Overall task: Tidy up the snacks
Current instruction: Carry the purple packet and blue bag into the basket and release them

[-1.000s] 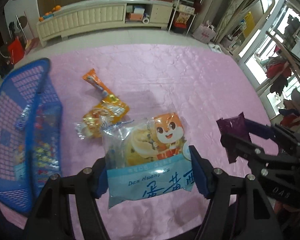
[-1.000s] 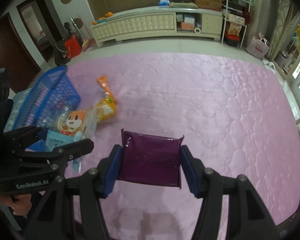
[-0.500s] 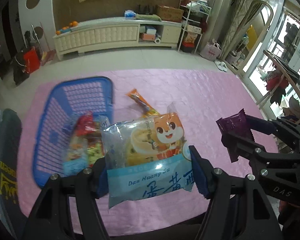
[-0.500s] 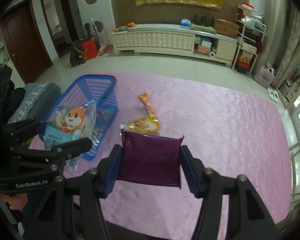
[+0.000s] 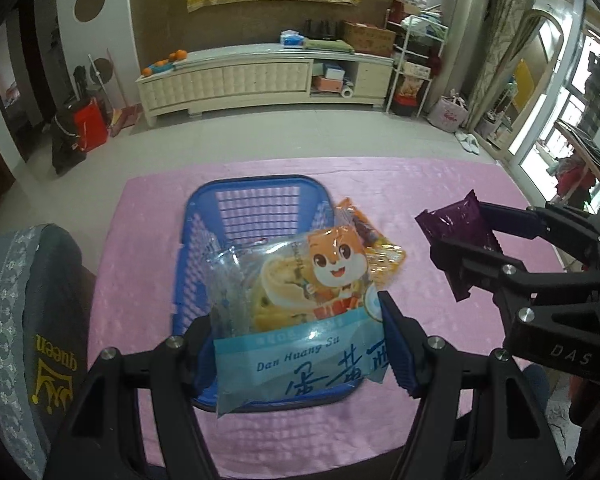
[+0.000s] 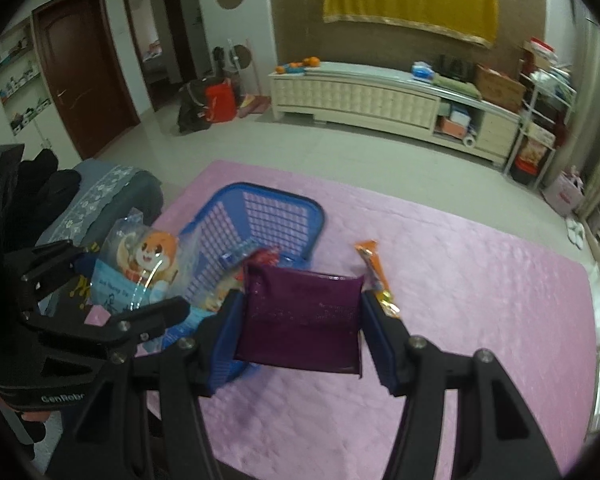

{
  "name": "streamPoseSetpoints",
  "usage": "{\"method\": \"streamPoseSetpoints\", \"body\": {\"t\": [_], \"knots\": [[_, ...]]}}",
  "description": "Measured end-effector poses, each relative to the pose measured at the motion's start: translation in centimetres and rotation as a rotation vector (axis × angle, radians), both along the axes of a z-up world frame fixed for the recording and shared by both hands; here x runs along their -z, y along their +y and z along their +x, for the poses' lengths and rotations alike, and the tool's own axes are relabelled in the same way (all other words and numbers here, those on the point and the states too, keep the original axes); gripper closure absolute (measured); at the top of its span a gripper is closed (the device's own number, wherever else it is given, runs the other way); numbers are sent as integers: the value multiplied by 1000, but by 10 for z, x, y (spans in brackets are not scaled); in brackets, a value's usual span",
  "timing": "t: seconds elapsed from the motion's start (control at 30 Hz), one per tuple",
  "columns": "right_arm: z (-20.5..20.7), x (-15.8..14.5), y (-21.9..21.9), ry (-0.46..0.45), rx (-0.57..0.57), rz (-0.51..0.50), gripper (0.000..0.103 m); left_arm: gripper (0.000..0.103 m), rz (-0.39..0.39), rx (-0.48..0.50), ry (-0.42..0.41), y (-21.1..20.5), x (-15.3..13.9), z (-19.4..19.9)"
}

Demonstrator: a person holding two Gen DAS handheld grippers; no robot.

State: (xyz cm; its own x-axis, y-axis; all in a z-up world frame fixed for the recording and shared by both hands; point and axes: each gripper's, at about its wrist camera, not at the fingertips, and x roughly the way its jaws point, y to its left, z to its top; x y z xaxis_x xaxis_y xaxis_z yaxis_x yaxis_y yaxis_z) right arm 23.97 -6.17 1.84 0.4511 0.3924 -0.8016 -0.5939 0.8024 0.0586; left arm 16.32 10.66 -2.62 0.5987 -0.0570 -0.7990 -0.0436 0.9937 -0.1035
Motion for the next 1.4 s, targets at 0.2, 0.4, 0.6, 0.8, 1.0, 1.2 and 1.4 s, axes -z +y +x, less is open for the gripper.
{"method": "streamPoseSetpoints", "body": {"t": [0.2,0.4,0.6,0.8,1.0,1.2,1.4], "knots": [[22,20,45,30,-64,-17,40,37,-8,-56,15,41,9,15],[48,55,81,83,-104,-36,40,37,-27,-89,49,66,27,38],[64,78,93,112,-99,-42,40,37,-32,-84,71,71,44,47],[75,88,106,115,-77,-68,28,37,-45,-88,88,72,50,49],[75,88,102,79,-43,-104,13,37,-48,-86,84,73,46,47],[68,84,86,98,-7,-102,11,37,-51,-79,81,67,45,48],[70,87,66,133,28,-108,11,37,-47,-61,87,61,51,63]]}}
